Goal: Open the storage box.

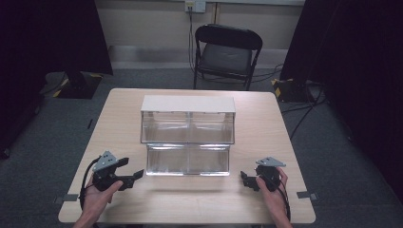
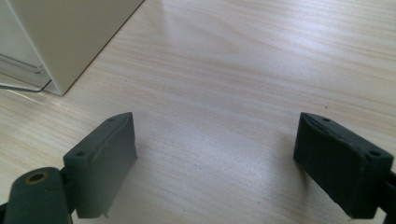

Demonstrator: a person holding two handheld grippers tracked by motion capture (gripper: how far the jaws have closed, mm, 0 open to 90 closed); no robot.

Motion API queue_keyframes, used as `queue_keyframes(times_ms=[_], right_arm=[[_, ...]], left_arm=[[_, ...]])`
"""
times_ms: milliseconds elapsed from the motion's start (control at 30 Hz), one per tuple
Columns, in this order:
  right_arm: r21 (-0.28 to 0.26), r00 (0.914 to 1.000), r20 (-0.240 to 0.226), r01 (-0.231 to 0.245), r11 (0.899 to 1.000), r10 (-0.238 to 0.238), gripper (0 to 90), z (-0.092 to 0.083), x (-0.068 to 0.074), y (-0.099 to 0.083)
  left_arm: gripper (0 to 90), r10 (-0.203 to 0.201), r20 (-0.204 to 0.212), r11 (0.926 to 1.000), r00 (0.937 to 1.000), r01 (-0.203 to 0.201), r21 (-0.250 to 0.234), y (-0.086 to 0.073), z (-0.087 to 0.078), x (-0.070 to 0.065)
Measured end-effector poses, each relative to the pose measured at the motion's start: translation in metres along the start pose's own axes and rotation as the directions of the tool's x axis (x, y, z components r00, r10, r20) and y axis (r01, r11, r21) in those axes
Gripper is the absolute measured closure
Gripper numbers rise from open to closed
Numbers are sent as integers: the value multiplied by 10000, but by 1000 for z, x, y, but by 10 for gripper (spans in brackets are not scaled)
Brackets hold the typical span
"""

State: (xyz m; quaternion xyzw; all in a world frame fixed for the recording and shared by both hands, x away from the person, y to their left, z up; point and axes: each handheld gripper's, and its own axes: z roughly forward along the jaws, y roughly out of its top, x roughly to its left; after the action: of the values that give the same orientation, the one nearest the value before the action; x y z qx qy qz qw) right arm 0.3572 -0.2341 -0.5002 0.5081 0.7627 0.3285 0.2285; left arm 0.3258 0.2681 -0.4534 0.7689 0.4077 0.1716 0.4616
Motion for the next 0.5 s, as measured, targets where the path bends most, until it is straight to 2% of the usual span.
queue_keyframes(times_ms=[267,367,500], right_arm=[[0,10000,0,-2,10000,2,122,0,0,0],[1,10000,12,-12,10000,12,122,0,0,0],[-6,10000,16,-27,10000,27,121,0,0,0]], left_arm=[[169,96,458,10000,9989,-97,8,0,0,-5],[160,318,765,9994,9966,-330,139,-1,2,-7],[159,509,833,9984,9952,-527,202,-4,6,-11]])
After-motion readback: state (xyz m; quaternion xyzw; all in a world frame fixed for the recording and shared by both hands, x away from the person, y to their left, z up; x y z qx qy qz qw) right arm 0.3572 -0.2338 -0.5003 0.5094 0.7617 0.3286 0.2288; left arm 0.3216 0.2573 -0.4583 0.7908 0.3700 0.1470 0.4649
